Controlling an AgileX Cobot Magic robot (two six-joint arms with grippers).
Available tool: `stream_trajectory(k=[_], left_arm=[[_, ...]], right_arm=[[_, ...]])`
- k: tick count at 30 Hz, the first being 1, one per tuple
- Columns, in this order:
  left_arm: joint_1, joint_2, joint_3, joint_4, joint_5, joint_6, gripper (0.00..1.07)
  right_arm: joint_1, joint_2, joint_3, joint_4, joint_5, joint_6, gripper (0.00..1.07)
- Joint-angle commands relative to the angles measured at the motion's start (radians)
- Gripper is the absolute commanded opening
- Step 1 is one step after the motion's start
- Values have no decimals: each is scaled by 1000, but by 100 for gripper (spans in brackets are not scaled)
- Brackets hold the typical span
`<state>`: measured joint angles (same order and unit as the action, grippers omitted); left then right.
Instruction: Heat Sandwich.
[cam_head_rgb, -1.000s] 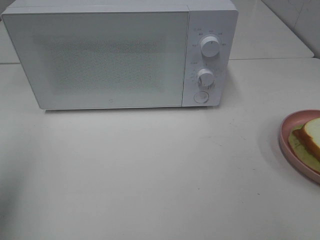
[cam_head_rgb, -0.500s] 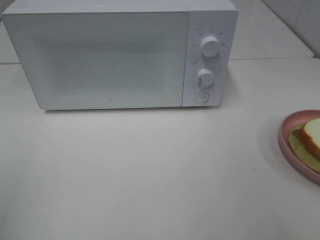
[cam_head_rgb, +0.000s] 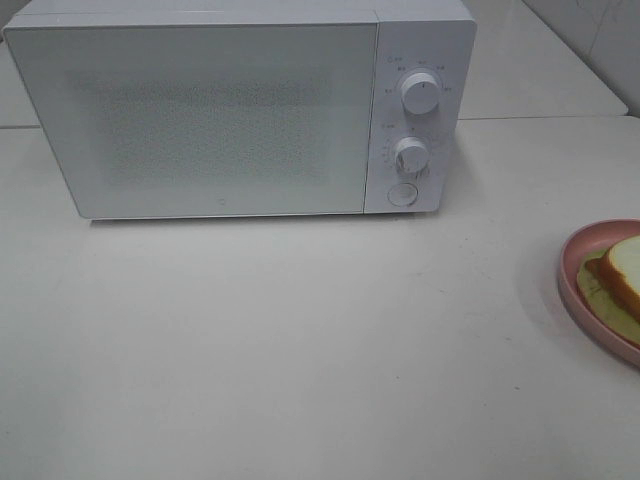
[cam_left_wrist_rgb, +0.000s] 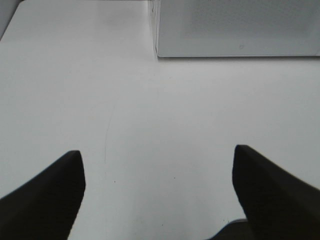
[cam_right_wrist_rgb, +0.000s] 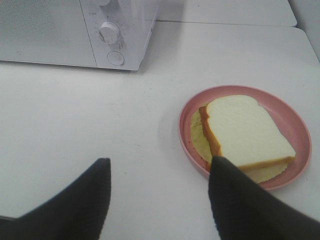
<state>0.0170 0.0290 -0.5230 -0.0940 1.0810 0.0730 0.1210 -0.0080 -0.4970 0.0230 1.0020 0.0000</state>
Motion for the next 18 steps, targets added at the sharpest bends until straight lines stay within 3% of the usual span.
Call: stream_trajectory(k=[1, 18], left_arm=[[3, -43, 6, -1, -10, 2, 77], [3, -57, 6, -12, -11, -15, 76]], right_arm=[[-1, -24, 2, -7, -6, -6, 58], [-1, -24, 2, -7, -6, -6, 58]])
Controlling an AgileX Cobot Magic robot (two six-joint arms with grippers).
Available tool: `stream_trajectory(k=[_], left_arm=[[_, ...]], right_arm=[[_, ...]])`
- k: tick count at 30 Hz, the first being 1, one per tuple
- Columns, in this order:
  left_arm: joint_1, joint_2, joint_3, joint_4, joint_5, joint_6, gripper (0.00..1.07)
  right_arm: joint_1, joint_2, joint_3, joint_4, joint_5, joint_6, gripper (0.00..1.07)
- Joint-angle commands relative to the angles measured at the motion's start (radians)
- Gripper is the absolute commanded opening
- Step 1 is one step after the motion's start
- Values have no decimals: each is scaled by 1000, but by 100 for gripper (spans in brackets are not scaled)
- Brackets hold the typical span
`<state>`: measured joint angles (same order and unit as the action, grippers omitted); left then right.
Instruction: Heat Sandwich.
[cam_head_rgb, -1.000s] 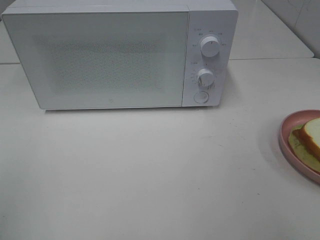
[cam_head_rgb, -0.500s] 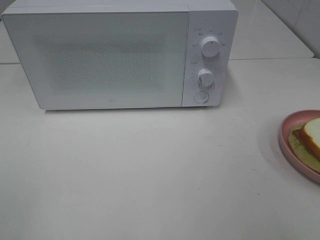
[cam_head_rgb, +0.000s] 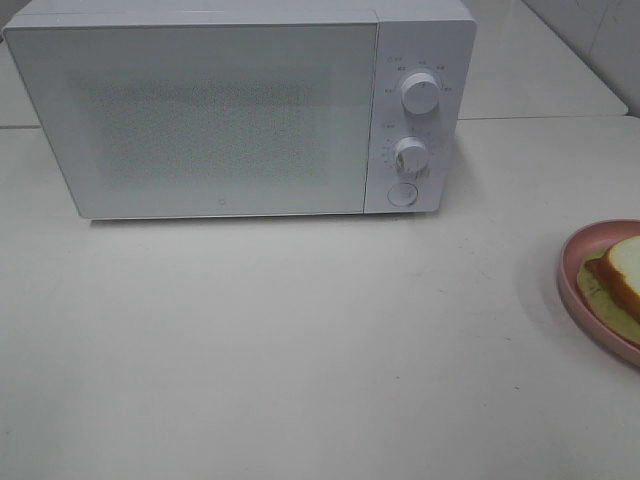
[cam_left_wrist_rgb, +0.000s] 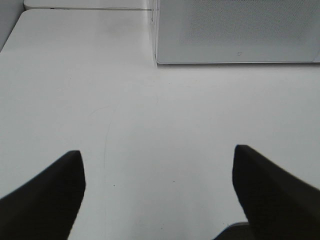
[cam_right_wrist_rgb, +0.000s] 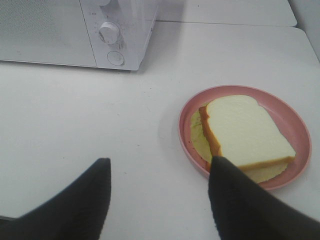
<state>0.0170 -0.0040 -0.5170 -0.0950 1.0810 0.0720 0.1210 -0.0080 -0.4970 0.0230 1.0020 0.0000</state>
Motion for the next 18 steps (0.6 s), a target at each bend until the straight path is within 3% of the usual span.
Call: stream_trajectory(k=[1, 18], left_arm=[[3, -24, 0, -11, -11, -14, 76], [3, -24, 0, -7, -11, -14, 76]], right_arm=[[-1, -24, 2, -7, -6, -6, 58], [-1, -24, 2, -7, -6, -6, 58]])
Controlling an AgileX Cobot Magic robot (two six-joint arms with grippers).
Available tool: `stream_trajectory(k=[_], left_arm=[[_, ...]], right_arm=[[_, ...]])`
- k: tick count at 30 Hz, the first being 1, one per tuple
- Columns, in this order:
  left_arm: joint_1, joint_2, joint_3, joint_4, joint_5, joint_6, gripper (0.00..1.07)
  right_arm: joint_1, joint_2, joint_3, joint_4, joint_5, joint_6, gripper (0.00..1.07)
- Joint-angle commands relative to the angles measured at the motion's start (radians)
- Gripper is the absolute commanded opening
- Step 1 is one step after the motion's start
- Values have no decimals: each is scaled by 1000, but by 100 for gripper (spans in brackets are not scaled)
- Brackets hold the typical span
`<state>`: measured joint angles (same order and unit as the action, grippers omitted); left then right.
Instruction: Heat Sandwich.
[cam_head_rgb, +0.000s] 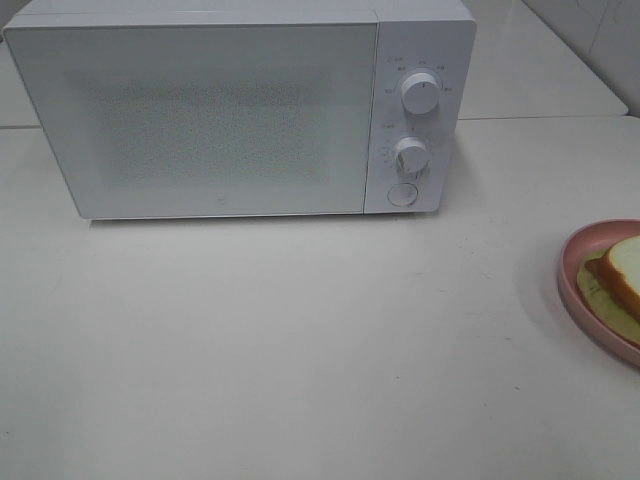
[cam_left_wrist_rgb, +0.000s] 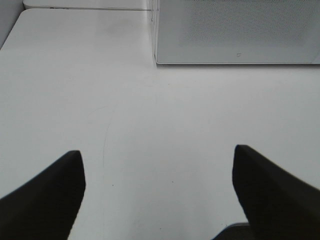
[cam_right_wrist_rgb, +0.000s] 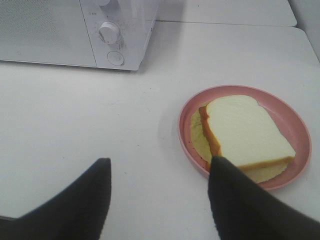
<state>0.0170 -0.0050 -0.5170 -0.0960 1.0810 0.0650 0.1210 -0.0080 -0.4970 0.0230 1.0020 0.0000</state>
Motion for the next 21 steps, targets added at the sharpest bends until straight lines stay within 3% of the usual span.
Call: stream_trajectory(k=[1, 21], left_arm=[[3, -23, 0, -6, -11, -7, 76], [3, -23, 0, -6, -11, -7, 76]], right_arm=[[-1, -24, 2, -7, -6, -6, 58], [-1, -24, 2, -7, -6, -6, 58]])
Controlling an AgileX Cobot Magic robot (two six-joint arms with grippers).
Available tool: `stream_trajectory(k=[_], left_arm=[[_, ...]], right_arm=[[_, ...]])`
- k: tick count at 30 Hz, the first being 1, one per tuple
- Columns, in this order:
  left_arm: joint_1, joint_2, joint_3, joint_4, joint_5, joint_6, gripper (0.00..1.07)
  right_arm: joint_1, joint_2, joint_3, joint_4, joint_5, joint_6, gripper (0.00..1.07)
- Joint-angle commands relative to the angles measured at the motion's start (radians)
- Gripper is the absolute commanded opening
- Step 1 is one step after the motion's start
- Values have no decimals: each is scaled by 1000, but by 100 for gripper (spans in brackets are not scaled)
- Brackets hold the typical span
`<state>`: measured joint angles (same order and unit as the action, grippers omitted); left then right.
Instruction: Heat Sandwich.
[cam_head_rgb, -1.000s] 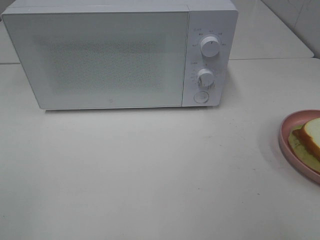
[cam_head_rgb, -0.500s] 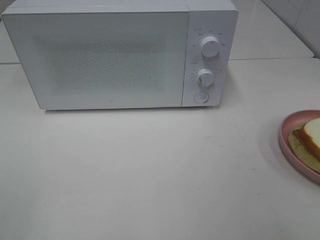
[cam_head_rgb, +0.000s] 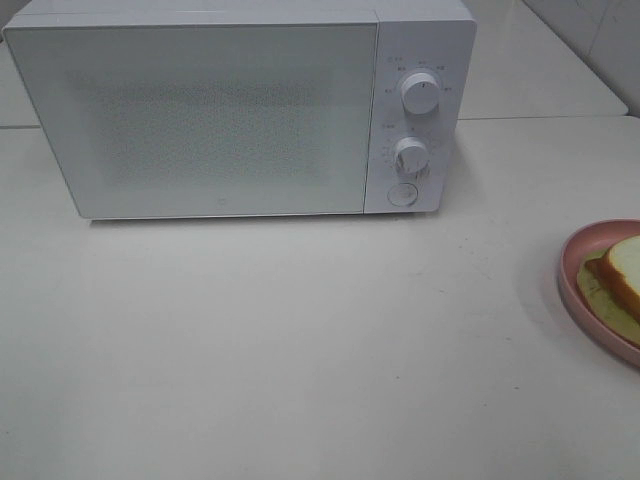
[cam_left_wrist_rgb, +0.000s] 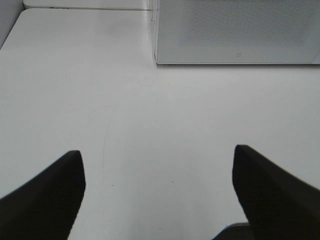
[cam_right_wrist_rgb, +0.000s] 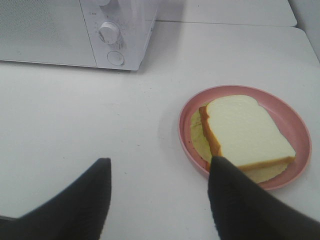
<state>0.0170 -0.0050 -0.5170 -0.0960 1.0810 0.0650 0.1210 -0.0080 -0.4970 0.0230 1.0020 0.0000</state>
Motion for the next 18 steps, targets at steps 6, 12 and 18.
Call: stream_trajectory(k=[6, 12, 18], left_arm=[[3, -23, 0, -6, -11, -7, 76], [3, -23, 0, -6, -11, -7, 76], [3, -23, 0, -6, -11, -7, 76]], right_arm=[[-1, -24, 2, -7, -6, -6, 58], [-1, -24, 2, -7, -6, -6, 58], [-1, -24, 2, -7, -6, -6, 58]])
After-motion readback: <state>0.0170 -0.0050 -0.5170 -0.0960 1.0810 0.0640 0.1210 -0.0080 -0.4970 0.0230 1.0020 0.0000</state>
